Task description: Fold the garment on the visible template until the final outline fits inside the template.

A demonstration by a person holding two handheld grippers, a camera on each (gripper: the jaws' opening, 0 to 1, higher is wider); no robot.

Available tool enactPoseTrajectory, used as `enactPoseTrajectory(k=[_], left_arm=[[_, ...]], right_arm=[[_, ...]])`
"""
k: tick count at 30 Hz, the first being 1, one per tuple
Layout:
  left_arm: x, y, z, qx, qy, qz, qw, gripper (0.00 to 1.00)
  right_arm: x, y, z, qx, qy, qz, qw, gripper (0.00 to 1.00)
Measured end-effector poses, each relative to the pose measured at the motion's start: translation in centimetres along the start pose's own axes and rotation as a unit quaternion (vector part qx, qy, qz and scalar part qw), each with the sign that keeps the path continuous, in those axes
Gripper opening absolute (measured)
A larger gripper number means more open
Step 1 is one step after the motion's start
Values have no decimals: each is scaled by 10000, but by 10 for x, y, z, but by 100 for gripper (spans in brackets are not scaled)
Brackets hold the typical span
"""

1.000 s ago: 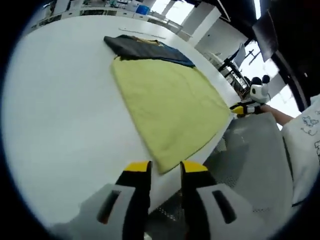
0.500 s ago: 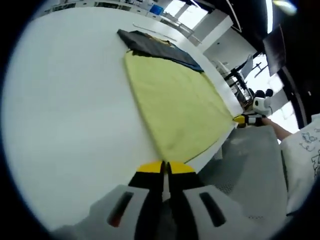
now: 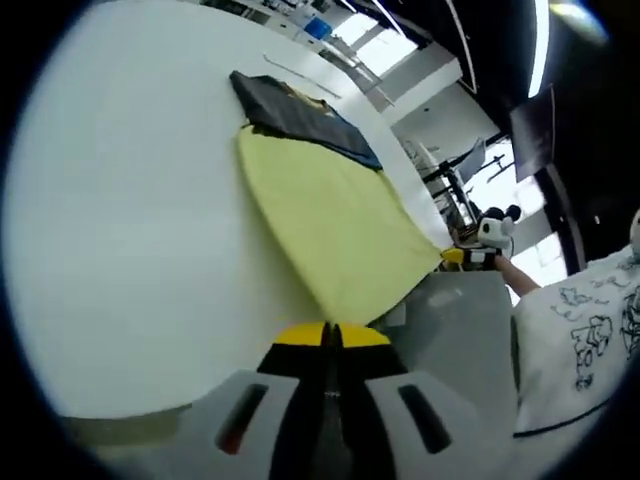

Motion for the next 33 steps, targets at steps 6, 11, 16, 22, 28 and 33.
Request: enactPoseTrajectory(k=[6,11,16,22,28,33], left_arm=[[7,-14,5,183,20,215,9996,0],[10,-15,4,186,-15,207,9996,0],[16,-13,-16,214,-316,313,9988,0],[33,-11,-65,-192,-969,214,9949,0],[41,-2,-118,-347,-1544,169,9873,0],[42,9,-164,-418,-1988,-20,9791,0]], right_arm=[[8,10,3,-172,-42,-168,9997,0],[13,14,0,-283,-165,-303,9990,0],[19,10,-20,-533,-502,-553,9958,0],[31,10,-57,-498,-988,-765,9909,0],[40,-1,-117,-498,-1684,-928,9801,0],[38,-9,-163,-420,-1934,-843,9766,0]])
Point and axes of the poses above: the point that each gripper's makers call its tool centre point, and the gripper's own axes: x roughly backward along the fingers, y roughly to its left, z roughly out of its underside, the point moved 7 cm from there along x, roughly backward along the fingers, and after that the axes turned 14 degrees about y, right-handed, at the moved point
